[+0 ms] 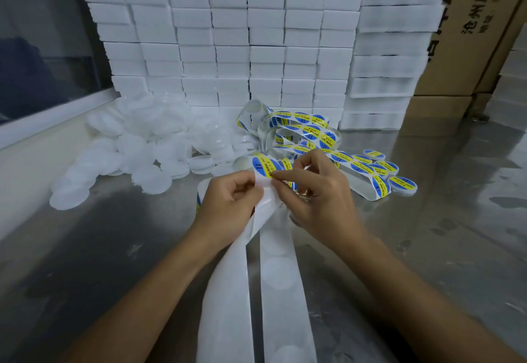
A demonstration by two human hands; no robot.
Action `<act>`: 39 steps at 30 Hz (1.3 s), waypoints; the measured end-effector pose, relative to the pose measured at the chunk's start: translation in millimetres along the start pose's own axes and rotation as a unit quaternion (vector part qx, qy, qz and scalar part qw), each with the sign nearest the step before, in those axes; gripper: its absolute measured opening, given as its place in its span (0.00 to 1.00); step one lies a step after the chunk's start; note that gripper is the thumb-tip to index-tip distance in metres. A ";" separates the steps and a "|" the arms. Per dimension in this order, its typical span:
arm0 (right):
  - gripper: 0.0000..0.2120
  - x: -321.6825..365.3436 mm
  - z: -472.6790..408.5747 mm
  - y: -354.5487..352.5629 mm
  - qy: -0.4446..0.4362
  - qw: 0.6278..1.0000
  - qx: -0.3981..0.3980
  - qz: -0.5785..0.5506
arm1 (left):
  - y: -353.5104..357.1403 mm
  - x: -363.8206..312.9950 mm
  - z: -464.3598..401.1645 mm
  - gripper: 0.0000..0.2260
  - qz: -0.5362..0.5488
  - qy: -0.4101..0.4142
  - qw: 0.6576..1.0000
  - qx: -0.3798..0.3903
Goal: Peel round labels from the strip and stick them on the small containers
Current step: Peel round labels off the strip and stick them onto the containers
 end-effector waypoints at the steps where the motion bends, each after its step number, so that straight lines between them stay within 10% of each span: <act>1: 0.05 -0.6 -0.5 -1.1 -0.012 1.000 0.014 0.000 | 1.2 -1.4 0.4 0.06 -0.017 0.011 1.000 0.007; 11: 0.04 5.4 -1.4 -4.5 -0.039 0.993 0.099 0.043 | 2.2 -1.1 3.0 0.10 -0.152 0.093 0.983 0.033; 16: 0.05 -3.5 -1.0 -0.2 0.146 0.977 0.073 -0.139 | 1.6 1.9 1.8 0.08 -0.148 0.092 0.984 0.029; 21: 0.09 -21.4 -1.6 0.6 0.455 0.764 -0.001 -0.458 | -3.3 4.5 2.3 0.06 -0.106 0.072 0.991 -0.026; 25: 0.08 -26.2 -2.9 -5.2 0.501 0.648 -0.067 -0.570 | -9.8 4.1 -0.4 0.09 -0.125 0.089 0.986 -0.061; 34: 0.08 -23.4 -9.4 -21.7 0.398 0.723 -0.110 -0.554 | -82.7 18.8 -9.1 0.14 -0.294 0.048 0.910 -0.288; 39: 0.09 -16.4 -9.1 -24.2 0.364 0.777 -0.099 -0.504 | -116.8 61.4 -9.0 0.20 -0.516 -0.199 0.820 -0.148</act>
Point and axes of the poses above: each hand's wrist, its own z-axis away from the middle knuckle, its own y-axis out of the palm, x = y × z, the point moved 2 cm from there along -z, towards the middle knuckle, and after that the axes turned 6 degrees about x, right-handed, at the moved point
